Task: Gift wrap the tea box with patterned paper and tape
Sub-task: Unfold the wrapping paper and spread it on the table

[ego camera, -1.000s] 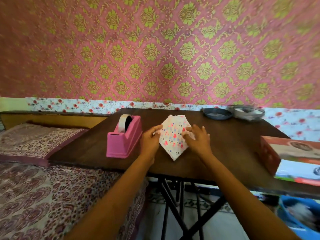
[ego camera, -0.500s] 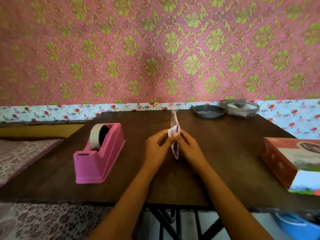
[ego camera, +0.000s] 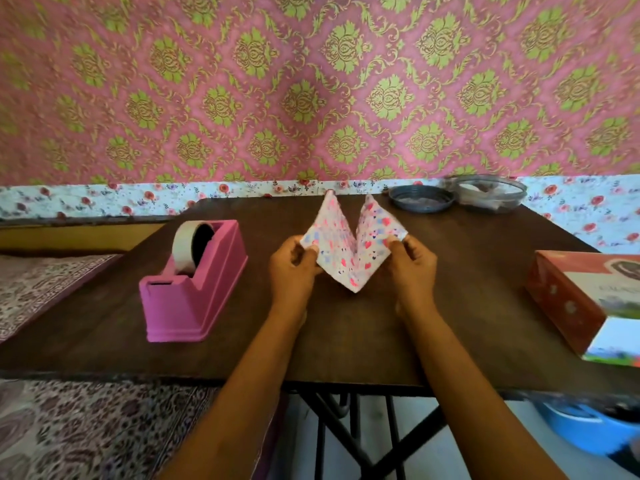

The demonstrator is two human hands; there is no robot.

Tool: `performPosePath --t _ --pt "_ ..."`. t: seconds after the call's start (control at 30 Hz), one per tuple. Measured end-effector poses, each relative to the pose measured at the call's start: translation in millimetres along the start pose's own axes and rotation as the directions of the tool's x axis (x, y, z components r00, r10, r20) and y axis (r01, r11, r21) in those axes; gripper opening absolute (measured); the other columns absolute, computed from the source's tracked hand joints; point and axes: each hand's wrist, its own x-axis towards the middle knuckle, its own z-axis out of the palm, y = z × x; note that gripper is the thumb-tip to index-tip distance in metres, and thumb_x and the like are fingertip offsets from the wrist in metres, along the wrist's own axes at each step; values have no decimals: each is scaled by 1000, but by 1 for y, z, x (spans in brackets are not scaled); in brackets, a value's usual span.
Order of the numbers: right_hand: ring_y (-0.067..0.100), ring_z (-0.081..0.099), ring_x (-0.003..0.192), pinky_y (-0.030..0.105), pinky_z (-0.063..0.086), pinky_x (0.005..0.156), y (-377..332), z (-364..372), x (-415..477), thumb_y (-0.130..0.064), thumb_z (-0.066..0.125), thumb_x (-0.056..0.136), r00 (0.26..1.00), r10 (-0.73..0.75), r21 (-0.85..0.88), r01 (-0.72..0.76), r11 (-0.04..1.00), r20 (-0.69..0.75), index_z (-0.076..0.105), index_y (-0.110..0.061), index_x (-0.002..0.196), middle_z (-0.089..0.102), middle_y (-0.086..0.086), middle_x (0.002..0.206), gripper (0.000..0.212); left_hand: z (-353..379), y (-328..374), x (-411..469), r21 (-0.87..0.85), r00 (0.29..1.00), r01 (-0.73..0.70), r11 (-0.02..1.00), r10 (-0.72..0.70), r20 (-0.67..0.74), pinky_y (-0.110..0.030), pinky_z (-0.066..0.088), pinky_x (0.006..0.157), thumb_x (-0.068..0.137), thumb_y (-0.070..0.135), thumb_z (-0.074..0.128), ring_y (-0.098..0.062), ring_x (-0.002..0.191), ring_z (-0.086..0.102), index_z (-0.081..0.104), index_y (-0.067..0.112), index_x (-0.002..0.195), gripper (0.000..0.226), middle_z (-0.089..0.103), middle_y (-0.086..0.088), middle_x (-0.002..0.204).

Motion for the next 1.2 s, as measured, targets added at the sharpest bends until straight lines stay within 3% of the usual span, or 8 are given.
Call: performPosePath --t 0.27,0.47,0.63,0.77,0.87,0.93,1.1,1.2 --pt "6 55 77 24 49 66 -5 -14 6 -10 46 94 945 242 369 -149 917 -219 48 -14 103 55 -2 95 10 -5 -5 3 52 978 69 996 -58 -198 -26 54 71 89 1 53 -16 108 55 34 25 132 53 50 -5 124" --pt "15 51 101 20 45 70 -9 -19 4 -9 43 95 958 220 241 -173 955 -183 44 -9 128 52 8 125 33 -6 6 -2 -61 986 121 991 -127 -110 -21 46 60 97 19 44 -6 79 57 48 22 115 19 56 2 104" --pt "16 50 109 20 45 71 -12 -19 -3 -10 43 96 964 210 179 -180 967 -165 40 -14 132 47 6 131 37 -11 3 -2 -41 991 95 995 -99 -91 -26 52 66 97 19 46 -13 92 62 53 24 109 14 60 1 112" --pt "27 46 119 36 42 95 -11 -18 -9 -5 59 86 880 -227 -357 72 931 -417 42 -10 132 42 16 134 50 -9 10 -5 -124 995 37 992 -48 -91 -24 50 60 93 9 51 -8 90 61 51 23 118 29 59 7 106" --pt "23 54 97 33 45 83 -8 -11 -15 -9 54 83 771 -614 -513 462 723 -170 56 -3 109 56 15 109 27 -13 13 -8 -205 997 -12 979 -4 -76 -33 57 66 89 9 58 -14 89 66 52 28 116 34 64 5 103" --pt "3 55 84 24 50 74 -6 -3 -24 -22 49 88 837 -521 -360 544 758 168 56 -12 104 56 0 101 21 -15 12 -7 -257 1000 -8 966 5 -12 -34 58 66 86 9 62 -15 90 69 54 29 113 34 66 3 104" --pt "-4 43 115 1 37 90 0 4 -29 -34 42 96 843 -135 -192 270 943 520 38 -22 134 41 -10 133 40 -13 11 -6 -291 984 -28 956 78 162 -30 58 75 81 -2 63 -14 90 69 57 23 103 35 72 6 92" --pt "12 44 128 30 36 109 -3 5 -28 -55 51 86 873 -43 61 15 998 486 38 -18 139 46 -1 139 67 -11 8 -6 -208 955 -31 978 91 284 -23 57 70 79 -3 64 -9 85 69 60 22 100 33 73 8 88"
